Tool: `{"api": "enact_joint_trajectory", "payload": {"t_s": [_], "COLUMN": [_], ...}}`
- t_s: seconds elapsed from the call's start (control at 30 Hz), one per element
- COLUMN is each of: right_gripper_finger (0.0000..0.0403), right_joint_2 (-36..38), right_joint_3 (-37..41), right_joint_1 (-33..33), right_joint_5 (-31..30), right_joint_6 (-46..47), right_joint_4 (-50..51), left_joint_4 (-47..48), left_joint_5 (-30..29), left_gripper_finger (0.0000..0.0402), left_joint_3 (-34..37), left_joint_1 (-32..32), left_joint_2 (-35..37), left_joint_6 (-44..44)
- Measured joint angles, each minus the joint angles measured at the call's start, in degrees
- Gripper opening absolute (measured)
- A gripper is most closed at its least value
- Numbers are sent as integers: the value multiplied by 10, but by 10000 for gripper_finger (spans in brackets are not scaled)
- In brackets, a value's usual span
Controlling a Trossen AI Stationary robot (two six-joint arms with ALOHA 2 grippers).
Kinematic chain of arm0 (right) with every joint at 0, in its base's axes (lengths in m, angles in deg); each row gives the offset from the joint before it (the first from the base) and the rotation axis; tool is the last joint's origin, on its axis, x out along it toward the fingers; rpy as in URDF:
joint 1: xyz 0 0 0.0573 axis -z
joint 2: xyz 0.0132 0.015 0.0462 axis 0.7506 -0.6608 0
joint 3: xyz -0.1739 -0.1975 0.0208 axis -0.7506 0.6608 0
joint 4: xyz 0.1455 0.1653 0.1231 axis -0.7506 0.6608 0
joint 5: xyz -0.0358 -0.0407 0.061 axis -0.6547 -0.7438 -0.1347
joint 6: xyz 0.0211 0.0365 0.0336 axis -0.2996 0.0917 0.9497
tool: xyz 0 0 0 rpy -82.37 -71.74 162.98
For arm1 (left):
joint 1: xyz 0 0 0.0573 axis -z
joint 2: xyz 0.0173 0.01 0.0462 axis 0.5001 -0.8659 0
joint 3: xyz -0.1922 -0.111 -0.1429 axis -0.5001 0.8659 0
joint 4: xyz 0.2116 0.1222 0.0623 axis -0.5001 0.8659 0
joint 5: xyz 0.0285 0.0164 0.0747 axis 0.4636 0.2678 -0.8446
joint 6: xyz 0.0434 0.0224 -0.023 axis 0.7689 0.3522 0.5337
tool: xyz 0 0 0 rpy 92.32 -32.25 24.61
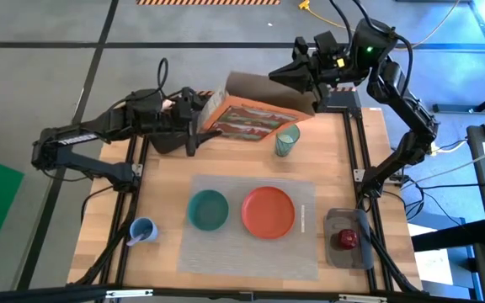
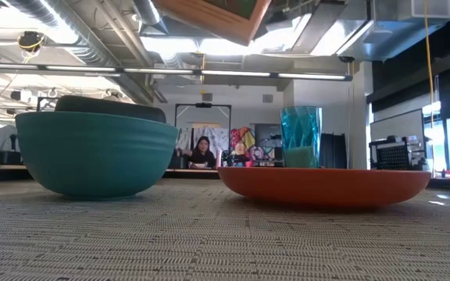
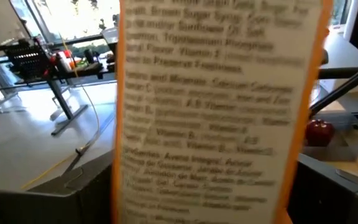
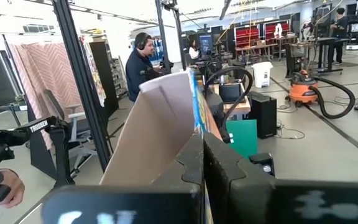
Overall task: Arrange a breakfast setting
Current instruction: Pour the cereals into the green bowl
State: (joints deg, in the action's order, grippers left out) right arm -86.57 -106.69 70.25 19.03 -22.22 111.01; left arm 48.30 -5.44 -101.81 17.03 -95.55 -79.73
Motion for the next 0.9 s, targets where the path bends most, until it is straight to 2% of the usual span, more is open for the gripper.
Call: {"api": "enact_joint_trajectory", "payload": {"t_s": [0.27,0.4,0.73,0.9], "right_gripper_finger": [0,0,2,22], "right_joint_2": [-8,-10,-11,8], "right_joint_3": [0,-1,-1,0], "right_joint_1": [-4,-4,-2,6], "right_joint_5": [-1,-7,-20,-82], "right_joint_6": [9,9,-5,-32], "right_joint_4": [-10,-8,-3,13], "left_joint_4": [-29,-34,-21,55], "left_joint_5": [54,56,55,62], "left_gripper_finger": [249,211,149,139], "left_joint_3": [0,1,0,1], "left_joint_1": [0,0,0,0], "left_joint_2": [-43,-52,-34,19], "left_joint_6": [15,16,15,40]}}
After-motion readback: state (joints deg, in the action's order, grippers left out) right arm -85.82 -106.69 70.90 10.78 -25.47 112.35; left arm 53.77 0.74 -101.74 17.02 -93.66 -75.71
